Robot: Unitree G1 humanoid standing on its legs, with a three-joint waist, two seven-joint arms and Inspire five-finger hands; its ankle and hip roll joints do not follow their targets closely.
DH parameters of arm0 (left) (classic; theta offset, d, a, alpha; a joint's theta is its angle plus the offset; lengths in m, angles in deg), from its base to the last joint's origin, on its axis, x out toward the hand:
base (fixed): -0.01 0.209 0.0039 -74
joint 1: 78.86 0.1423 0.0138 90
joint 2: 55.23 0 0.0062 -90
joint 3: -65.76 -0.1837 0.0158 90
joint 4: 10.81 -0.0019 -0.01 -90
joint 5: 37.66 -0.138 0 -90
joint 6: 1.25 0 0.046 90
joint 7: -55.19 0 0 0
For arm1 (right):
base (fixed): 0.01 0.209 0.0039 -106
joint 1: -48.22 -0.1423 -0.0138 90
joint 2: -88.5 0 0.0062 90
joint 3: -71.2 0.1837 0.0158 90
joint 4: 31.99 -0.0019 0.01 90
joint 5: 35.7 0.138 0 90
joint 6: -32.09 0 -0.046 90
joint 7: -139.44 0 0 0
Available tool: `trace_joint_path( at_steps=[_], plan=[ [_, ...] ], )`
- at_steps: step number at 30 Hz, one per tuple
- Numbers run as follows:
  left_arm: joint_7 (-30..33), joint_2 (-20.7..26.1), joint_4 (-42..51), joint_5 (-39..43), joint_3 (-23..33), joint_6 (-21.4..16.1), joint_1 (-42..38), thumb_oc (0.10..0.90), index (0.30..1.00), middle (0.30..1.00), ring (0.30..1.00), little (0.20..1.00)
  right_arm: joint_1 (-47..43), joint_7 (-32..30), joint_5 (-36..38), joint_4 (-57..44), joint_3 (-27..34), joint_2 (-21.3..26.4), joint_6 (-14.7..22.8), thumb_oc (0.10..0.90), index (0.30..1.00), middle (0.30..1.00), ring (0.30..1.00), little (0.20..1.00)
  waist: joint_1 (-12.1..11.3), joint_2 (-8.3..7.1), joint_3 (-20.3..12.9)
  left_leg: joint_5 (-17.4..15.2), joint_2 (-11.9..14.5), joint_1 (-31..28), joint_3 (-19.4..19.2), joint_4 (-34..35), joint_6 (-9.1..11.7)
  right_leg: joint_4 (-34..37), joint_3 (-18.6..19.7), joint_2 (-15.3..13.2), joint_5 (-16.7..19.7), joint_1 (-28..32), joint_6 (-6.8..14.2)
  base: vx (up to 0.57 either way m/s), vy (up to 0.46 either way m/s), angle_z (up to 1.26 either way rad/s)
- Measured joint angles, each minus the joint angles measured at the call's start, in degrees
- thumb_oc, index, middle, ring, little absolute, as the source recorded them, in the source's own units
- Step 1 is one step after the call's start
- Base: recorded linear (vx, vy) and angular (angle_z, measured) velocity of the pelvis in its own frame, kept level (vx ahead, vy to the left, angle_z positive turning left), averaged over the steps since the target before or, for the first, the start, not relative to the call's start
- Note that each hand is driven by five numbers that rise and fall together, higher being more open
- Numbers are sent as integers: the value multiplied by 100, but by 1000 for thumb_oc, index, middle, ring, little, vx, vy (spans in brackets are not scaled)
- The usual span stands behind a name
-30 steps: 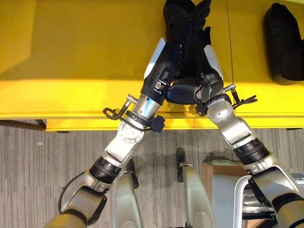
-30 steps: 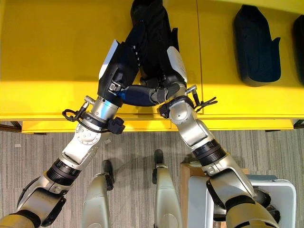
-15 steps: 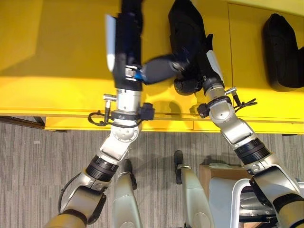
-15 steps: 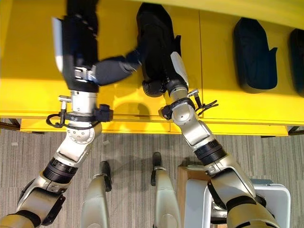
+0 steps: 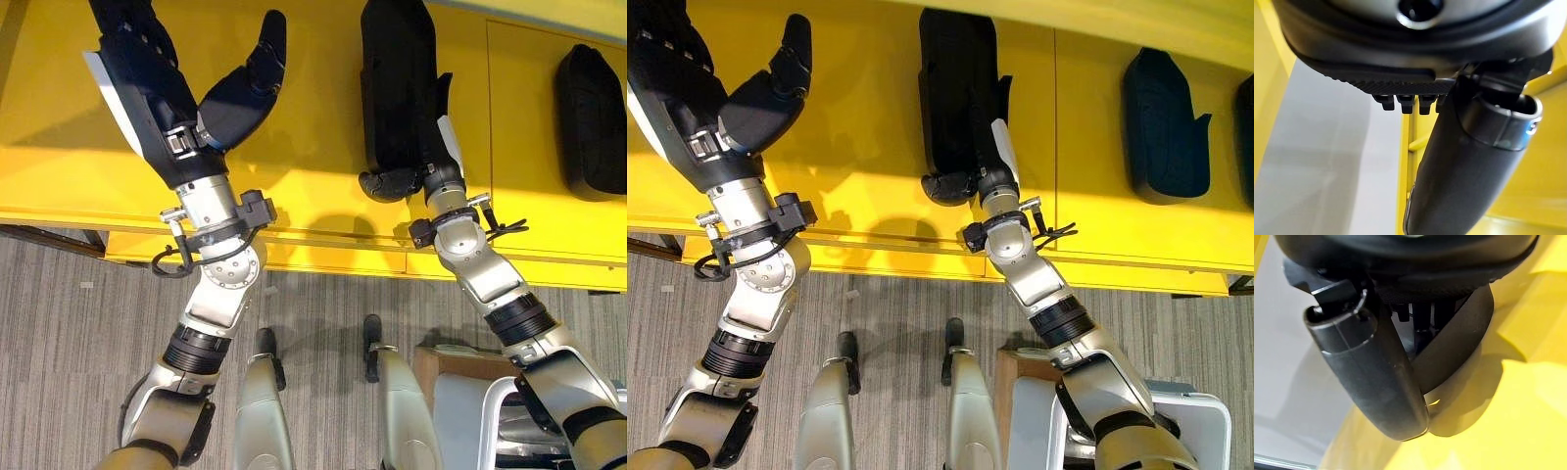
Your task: Move parts from the plastic box to the shelf.
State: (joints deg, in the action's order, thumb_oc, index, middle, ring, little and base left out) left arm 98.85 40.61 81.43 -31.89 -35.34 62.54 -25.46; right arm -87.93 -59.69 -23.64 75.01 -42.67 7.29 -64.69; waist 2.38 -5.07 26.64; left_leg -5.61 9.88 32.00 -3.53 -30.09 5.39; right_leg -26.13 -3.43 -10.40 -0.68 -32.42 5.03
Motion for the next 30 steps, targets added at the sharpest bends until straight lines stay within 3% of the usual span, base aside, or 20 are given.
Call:
trace_joint_path(
  at_steps=[9,12,30],
  plan=[
    [37,-17,-226,505,-4,0,32,900,1000,1000,1000,1000,-21,37,284,-20,4,-186,286,900,1000,1000,1000,1000,-93,32,13,4,-1,24,-8,22,-3,8,-1,-6,-7,-45,4,-6,16,0],
    [-271,-33,-228,752,-57,-9,33,900,1000,1000,1000,1000,-106,215,615,-24,45,-193,339,900,1000,1000,1000,1000,-79,35,15,3,-5,66,-10,6,-5,-23,-1,-9,-6,-78,1,0,0,0],
    [-569,-81,-227,751,-235,-3,32,900,1000,1000,1000,1000,-125,241,620,-41,50,-213,277,900,1000,1000,1000,1000,-68,55,28,-9,-5,68,-8,-62,-20,-97,12,-12,-30,-81,7,0,0,0]
  ],
)
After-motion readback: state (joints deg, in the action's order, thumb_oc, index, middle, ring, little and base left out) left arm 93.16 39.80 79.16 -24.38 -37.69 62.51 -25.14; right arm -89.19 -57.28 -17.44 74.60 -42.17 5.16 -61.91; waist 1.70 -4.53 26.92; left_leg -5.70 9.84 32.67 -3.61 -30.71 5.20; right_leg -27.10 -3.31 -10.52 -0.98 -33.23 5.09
